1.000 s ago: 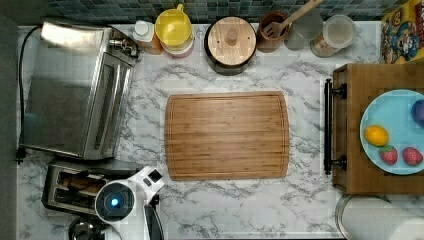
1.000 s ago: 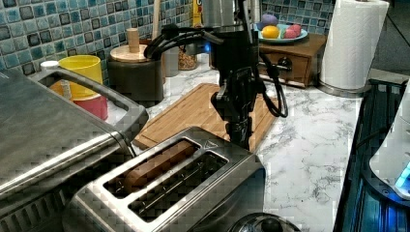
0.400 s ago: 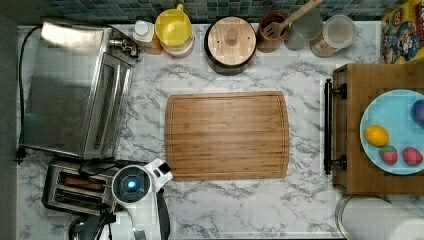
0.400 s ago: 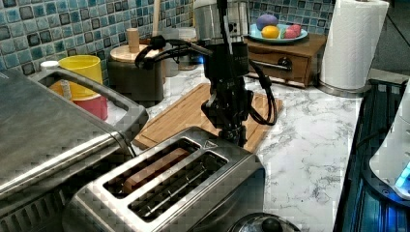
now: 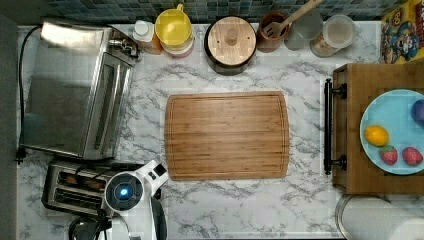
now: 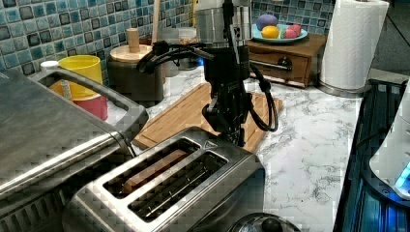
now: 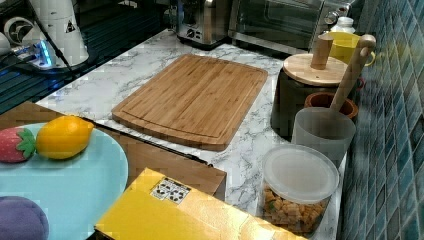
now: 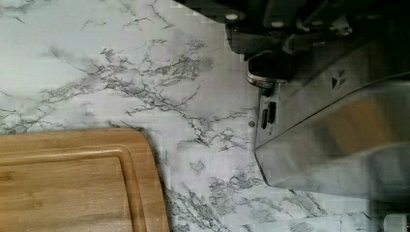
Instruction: Turn on the toaster.
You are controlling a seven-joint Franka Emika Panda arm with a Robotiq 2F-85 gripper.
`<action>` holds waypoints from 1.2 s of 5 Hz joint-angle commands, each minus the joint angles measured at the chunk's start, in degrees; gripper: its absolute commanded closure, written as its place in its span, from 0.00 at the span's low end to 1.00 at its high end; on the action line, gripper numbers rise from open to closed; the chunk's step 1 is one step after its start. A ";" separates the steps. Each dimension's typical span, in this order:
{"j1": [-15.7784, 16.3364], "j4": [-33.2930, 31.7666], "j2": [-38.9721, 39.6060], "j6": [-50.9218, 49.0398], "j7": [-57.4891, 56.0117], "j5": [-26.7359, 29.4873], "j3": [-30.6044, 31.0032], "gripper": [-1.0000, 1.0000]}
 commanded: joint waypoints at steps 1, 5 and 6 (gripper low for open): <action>1.81 -5.65 5.91 10.83 2.61 -0.78 3.03 1.00; 1.37 -5.64 5.90 10.83 2.60 -0.74 3.47 1.00; 1.32 -5.65 5.90 10.83 2.60 -0.75 3.53 1.00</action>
